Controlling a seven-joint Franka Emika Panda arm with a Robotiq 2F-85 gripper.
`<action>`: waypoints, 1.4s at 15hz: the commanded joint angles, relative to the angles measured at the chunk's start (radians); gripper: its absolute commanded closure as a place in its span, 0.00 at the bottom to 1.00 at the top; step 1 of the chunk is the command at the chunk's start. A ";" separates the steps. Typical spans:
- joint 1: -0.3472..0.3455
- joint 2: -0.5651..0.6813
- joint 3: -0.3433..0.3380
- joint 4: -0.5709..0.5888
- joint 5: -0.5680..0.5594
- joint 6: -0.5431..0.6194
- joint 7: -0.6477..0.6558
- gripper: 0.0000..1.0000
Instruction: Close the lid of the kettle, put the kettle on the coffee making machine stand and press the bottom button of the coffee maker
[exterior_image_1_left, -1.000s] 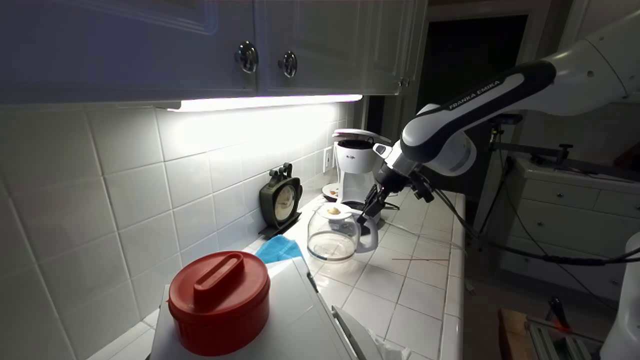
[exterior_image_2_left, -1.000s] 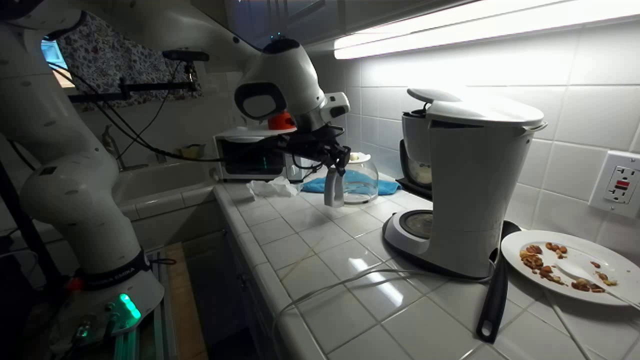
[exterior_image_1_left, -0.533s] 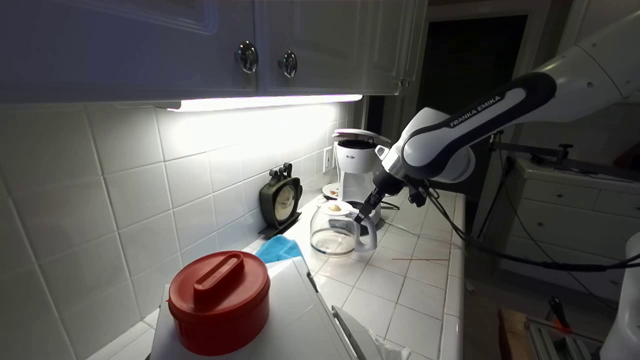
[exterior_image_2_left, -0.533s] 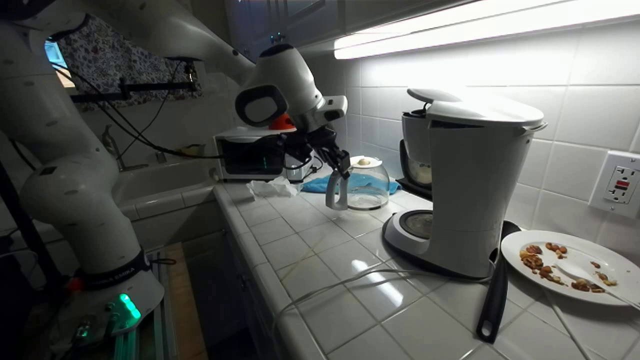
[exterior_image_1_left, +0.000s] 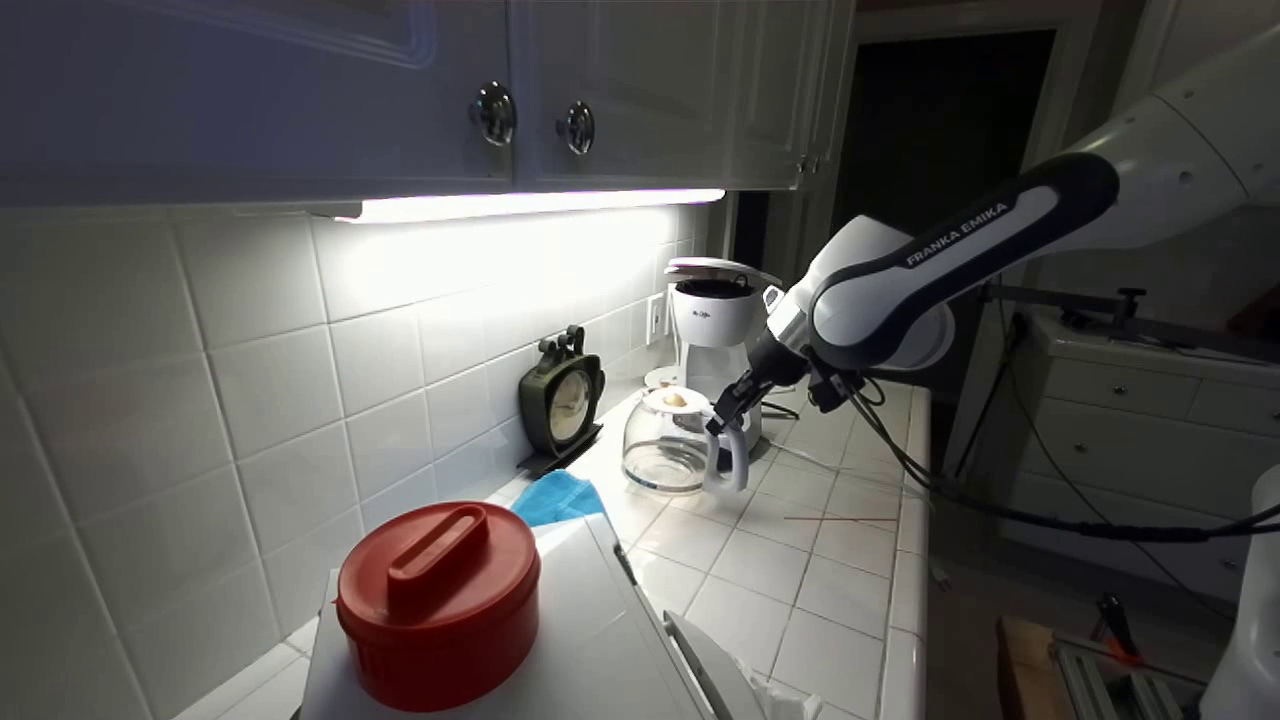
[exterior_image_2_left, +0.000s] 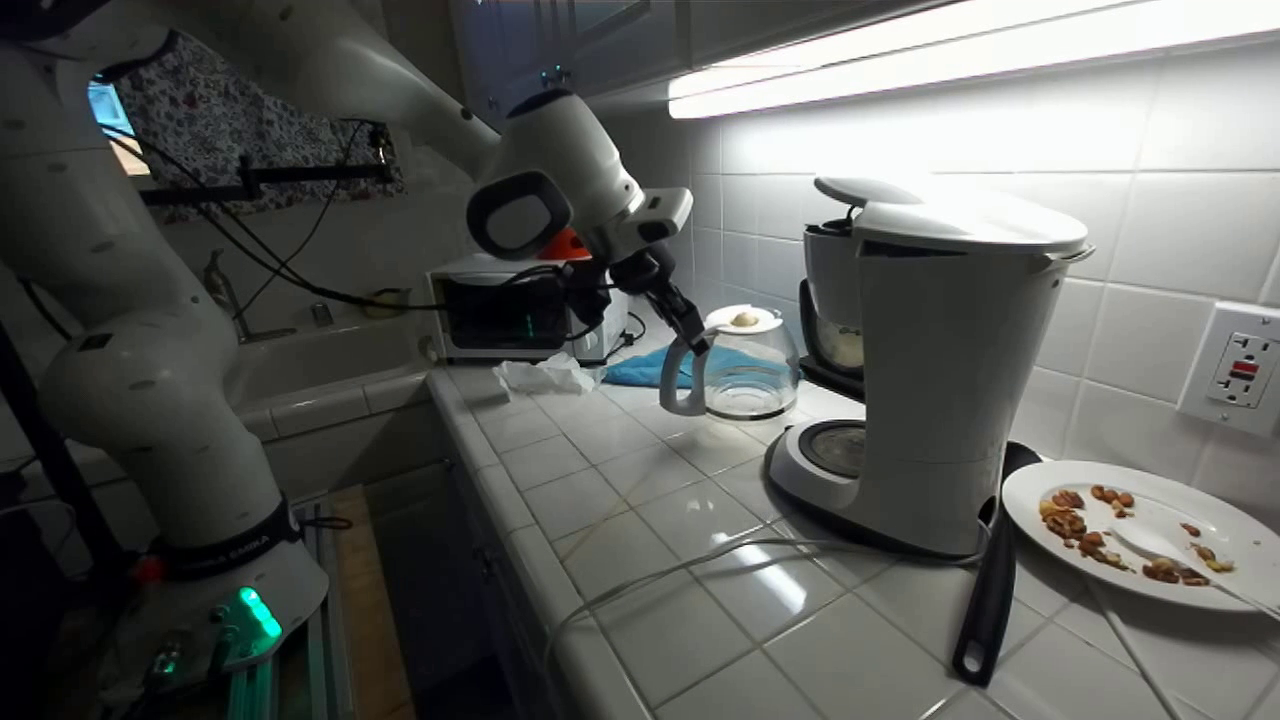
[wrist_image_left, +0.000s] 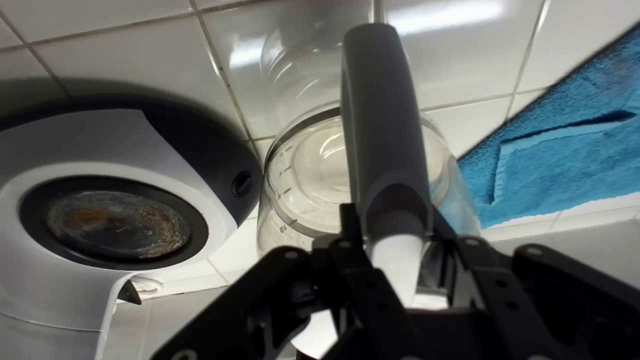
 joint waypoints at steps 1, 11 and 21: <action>-0.016 -0.049 0.012 -0.035 -0.018 0.054 0.083 0.92; -0.074 -0.111 0.007 -0.084 -0.190 0.089 0.272 0.92; -0.073 -0.127 -0.033 -0.055 -0.189 0.024 0.259 0.92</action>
